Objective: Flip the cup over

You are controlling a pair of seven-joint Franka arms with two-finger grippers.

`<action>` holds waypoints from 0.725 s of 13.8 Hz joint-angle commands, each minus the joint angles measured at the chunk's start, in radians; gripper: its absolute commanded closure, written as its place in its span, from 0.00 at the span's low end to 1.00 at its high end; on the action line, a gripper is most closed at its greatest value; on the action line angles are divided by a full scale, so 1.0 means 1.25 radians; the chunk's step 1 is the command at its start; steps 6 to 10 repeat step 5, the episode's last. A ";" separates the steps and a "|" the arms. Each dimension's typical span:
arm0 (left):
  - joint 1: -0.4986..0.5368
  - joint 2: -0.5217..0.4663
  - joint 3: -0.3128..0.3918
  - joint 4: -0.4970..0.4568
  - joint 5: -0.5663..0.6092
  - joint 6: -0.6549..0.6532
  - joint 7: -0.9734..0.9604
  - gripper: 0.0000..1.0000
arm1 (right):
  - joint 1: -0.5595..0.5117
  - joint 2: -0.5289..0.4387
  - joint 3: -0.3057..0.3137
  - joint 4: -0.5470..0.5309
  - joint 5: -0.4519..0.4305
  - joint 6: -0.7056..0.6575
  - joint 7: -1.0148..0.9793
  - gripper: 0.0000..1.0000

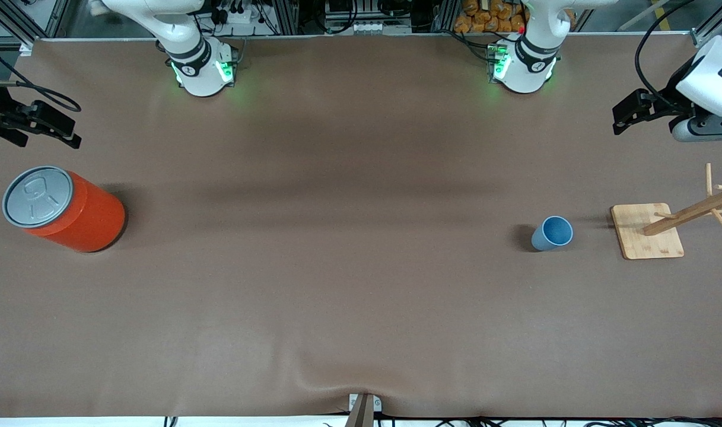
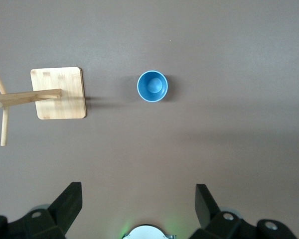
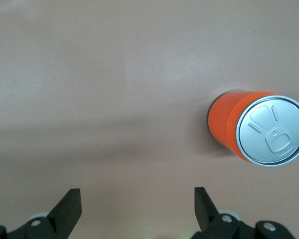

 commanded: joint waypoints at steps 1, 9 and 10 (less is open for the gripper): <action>-0.019 0.002 0.039 0.003 -0.014 0.009 0.004 0.00 | -0.011 -0.006 0.006 0.003 0.005 -0.009 -0.009 0.00; -0.033 0.013 0.045 0.020 -0.004 0.009 0.004 0.00 | -0.011 -0.006 0.006 0.003 0.005 -0.011 -0.009 0.00; -0.033 0.013 0.045 0.020 -0.004 0.009 0.004 0.00 | -0.011 -0.006 0.006 0.003 0.005 -0.011 -0.009 0.00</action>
